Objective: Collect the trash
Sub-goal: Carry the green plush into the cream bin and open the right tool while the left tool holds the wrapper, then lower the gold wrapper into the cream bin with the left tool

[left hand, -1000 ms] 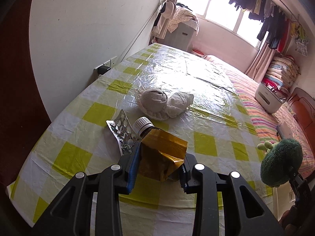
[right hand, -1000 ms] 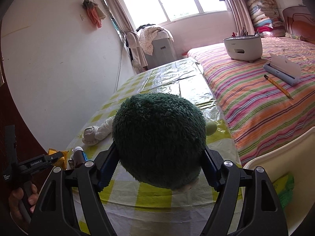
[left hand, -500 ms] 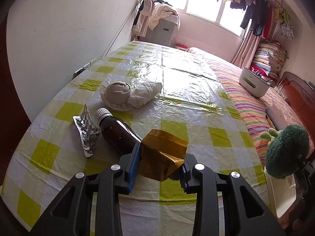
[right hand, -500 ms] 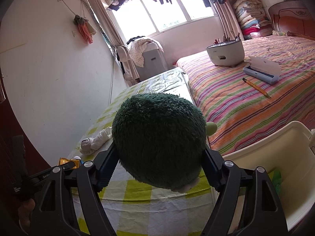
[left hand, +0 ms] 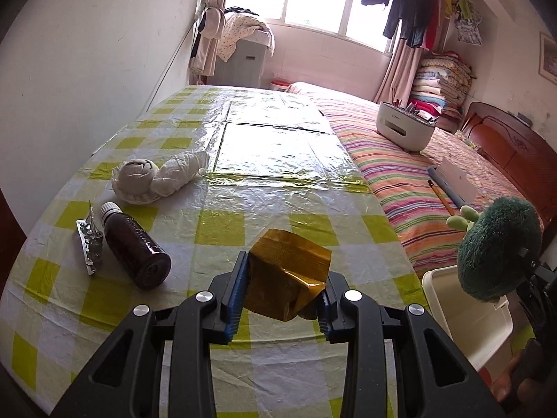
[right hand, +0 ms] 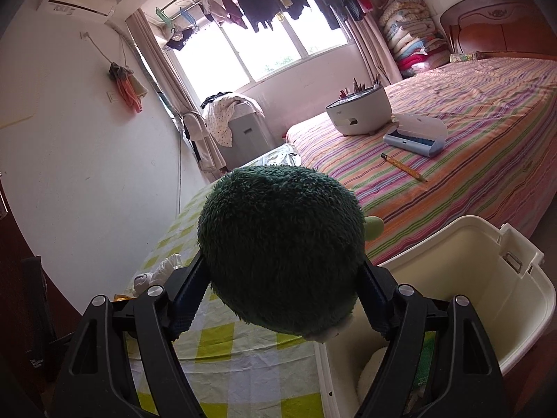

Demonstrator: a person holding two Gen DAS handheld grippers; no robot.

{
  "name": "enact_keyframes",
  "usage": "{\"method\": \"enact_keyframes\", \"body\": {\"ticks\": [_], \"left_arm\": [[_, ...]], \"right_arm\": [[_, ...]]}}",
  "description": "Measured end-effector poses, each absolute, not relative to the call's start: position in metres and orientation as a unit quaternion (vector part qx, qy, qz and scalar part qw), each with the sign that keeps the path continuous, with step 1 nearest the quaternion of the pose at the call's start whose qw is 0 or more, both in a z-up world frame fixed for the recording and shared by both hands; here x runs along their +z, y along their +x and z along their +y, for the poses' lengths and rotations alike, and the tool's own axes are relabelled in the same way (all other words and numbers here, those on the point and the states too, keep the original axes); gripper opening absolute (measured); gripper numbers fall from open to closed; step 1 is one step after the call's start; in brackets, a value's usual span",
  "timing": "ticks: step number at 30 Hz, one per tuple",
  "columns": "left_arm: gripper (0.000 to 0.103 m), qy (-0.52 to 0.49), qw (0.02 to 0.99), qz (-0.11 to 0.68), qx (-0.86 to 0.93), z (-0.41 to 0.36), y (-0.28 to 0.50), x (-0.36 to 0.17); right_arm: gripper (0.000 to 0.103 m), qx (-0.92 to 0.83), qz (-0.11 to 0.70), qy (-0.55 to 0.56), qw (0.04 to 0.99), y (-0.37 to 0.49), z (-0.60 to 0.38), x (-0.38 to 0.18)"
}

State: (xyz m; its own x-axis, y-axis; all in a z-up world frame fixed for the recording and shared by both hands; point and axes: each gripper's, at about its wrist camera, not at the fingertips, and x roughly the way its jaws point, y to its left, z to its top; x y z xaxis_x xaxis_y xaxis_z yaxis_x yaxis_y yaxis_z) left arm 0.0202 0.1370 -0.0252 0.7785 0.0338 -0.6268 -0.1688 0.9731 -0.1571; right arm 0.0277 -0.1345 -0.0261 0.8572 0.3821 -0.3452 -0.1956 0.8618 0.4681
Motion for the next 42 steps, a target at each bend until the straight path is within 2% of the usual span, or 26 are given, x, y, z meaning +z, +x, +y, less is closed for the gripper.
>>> {"method": "enact_keyframes", "body": {"ticks": [14,22,31,42], "left_arm": [[0.033,-0.066,0.941,0.332,-0.014,0.062,0.025,-0.013],[0.034,-0.046,0.939,0.338,-0.039,0.034,0.025,-0.013],[0.034,-0.034,0.939,0.338,-0.049,0.02,0.023,-0.012],[0.035,-0.032,0.938,0.34,-0.055,0.014,0.022,-0.01]], "right_arm": [[0.077,0.073,0.19,0.235,0.951,0.003,-0.187,-0.031],[0.078,0.008,0.199,0.236,0.951,0.0,-0.211,-0.039],[0.082,-0.013,0.223,0.224,0.949,0.006,-0.215,-0.046],[0.085,-0.009,0.196,0.269,0.943,-0.001,-0.229,-0.046]]}}
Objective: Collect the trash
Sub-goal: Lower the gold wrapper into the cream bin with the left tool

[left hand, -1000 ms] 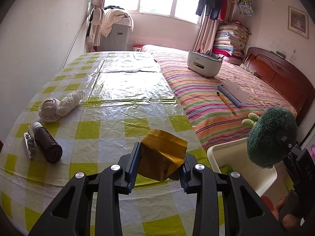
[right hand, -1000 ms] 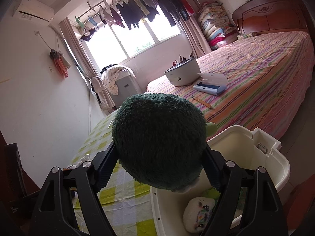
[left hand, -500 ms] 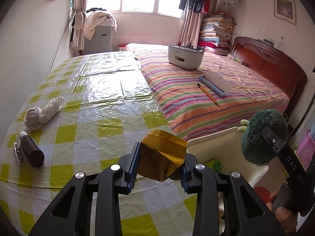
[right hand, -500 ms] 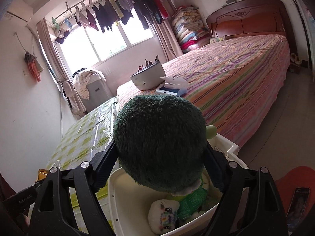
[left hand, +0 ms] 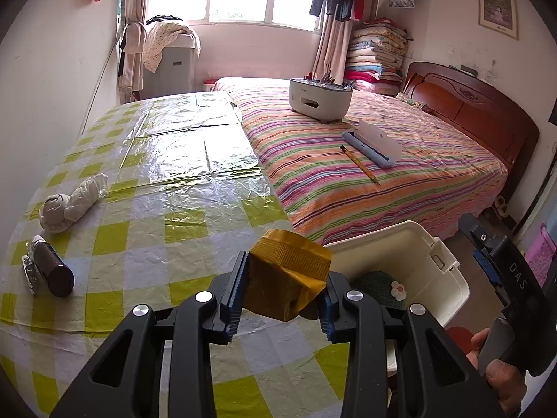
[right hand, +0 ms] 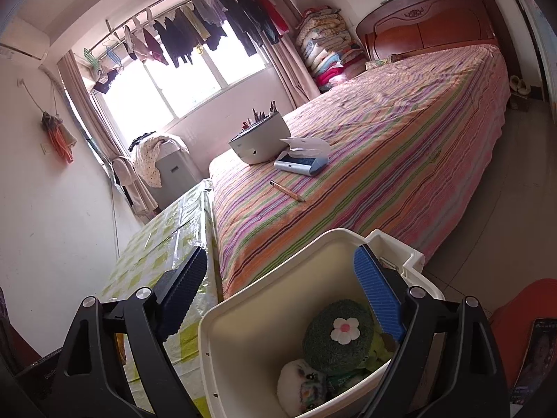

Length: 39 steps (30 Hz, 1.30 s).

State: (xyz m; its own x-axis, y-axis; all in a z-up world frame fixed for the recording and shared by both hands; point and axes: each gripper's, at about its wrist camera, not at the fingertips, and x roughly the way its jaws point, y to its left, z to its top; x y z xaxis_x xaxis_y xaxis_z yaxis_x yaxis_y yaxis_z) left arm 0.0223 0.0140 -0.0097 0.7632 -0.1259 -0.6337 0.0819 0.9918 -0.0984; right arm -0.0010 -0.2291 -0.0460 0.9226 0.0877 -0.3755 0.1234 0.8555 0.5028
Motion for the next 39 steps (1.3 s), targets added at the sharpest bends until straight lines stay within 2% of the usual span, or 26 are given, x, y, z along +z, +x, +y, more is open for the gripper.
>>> {"method": "enact_keyframes", "body": {"ticks": [9,34,37,39], "left_arm": [[0.035,-0.015,0.935,0.345,-0.085,-0.009,0.026,-0.011],[0.036,0.042,0.915,0.371,-0.154,-0.089,0.047,-0.025],[0.037,0.048,0.913,0.372,-0.158,-0.095,0.048,-0.027],[0.043,0.054,0.913,0.371,-0.16,-0.098,0.047,-0.027]], "right_arm": [[0.086,-0.045,0.141,0.33,0.932,-0.018,-0.256,-0.044],[0.089,-0.052,0.114,0.4,0.908,-0.035,-0.282,-0.054],[0.089,-0.05,0.117,0.403,0.906,-0.035,-0.282,-0.055],[0.089,-0.049,0.118,0.403,0.906,-0.035,-0.282,-0.055]]}}
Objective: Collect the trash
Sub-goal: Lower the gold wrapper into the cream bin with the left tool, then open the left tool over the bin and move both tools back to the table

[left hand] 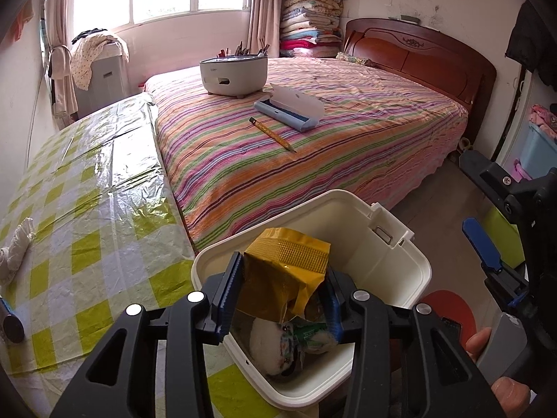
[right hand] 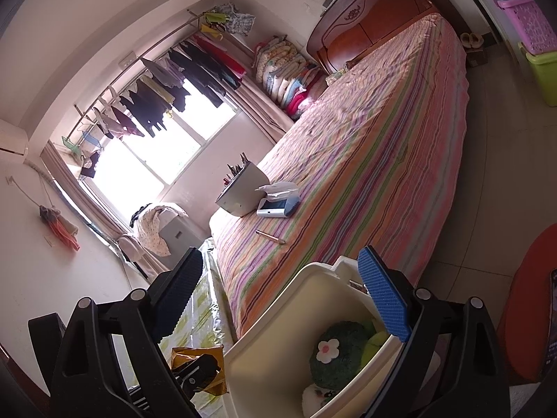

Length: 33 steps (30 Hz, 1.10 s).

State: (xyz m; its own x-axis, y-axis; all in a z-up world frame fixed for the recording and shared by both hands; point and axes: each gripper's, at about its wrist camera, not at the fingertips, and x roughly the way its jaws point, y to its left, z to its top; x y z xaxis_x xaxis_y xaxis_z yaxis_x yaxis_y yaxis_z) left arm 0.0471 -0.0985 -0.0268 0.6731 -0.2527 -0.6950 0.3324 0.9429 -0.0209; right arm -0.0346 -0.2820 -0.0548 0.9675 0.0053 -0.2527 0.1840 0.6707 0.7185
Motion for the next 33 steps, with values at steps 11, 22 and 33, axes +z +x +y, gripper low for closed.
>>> {"method": "enact_keyframes", "body": {"ticks": [11,22,33], "left_arm": [[0.074,0.079,0.917,0.364,-0.142,-0.101,0.041,-0.026],[0.074,0.067,0.919,0.366,-0.128,-0.07,0.029,-0.023],[0.074,0.082,0.926,0.354,-0.099,-0.028,0.014,-0.02]], "right_arm": [[0.089,-0.048,0.12,0.405,0.905,-0.034,-0.282,-0.055],[0.089,-0.041,0.135,0.392,0.909,-0.026,-0.27,-0.054],[0.089,-0.035,0.151,0.368,0.917,-0.018,-0.253,-0.053]]}}
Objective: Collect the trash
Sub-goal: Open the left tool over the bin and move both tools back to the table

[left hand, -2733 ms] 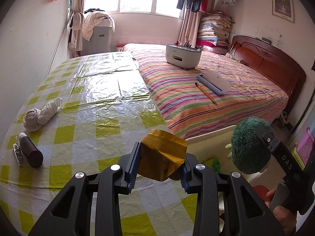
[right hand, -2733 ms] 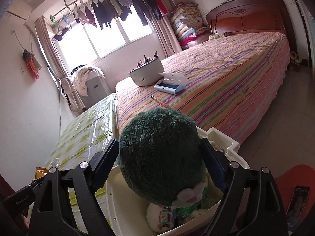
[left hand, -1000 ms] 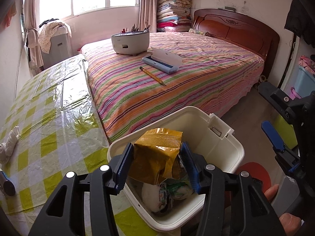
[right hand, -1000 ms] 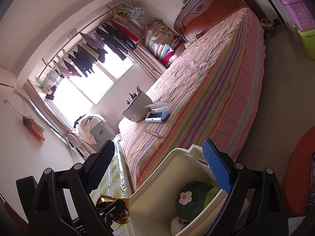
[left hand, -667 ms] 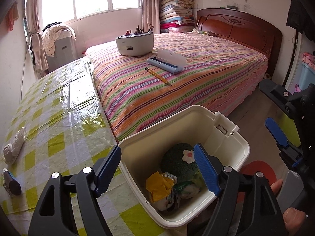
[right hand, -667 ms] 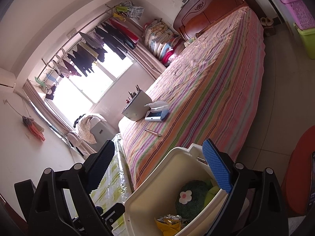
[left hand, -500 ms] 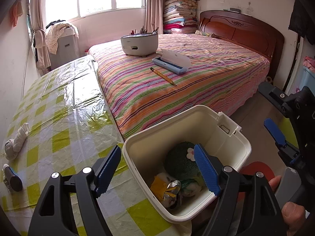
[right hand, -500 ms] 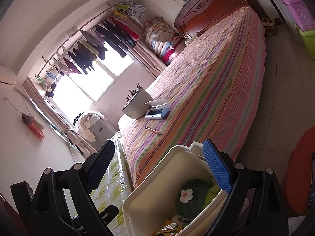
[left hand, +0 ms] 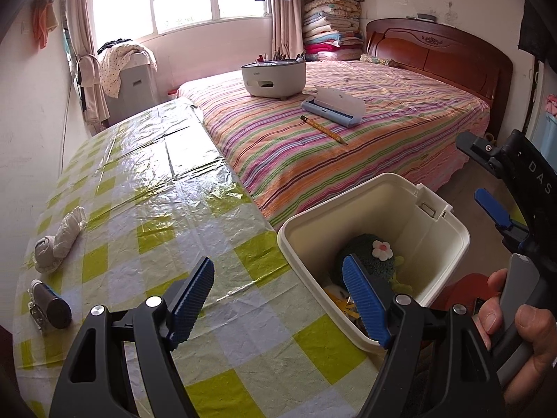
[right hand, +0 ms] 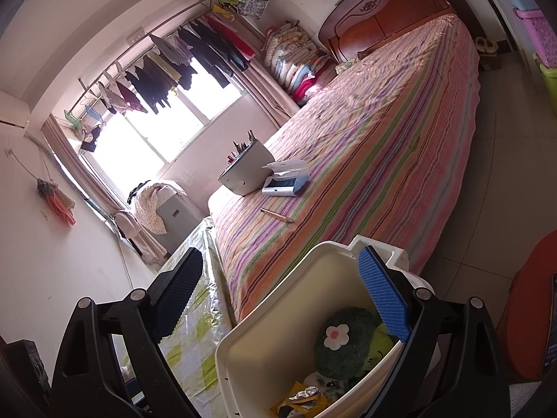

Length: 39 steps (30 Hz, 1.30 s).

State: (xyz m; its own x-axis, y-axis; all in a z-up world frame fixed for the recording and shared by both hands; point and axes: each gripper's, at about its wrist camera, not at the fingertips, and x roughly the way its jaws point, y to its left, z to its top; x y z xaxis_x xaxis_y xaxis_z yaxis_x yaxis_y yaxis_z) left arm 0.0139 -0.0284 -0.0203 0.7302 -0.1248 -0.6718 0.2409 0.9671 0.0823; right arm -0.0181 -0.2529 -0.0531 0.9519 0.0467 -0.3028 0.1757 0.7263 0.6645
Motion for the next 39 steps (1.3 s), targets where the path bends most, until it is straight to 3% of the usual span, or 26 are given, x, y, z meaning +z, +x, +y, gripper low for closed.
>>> {"method": "enact_keyframes", "body": {"ticks": [39], "left_arm": [[0.074,-0.014,0.944,0.329,0.023,0.121,0.024,-0.027]], "right_arm": [[0.092,0.008,0.168,0.259,0.951,0.004,-0.17,-0.046]]}}
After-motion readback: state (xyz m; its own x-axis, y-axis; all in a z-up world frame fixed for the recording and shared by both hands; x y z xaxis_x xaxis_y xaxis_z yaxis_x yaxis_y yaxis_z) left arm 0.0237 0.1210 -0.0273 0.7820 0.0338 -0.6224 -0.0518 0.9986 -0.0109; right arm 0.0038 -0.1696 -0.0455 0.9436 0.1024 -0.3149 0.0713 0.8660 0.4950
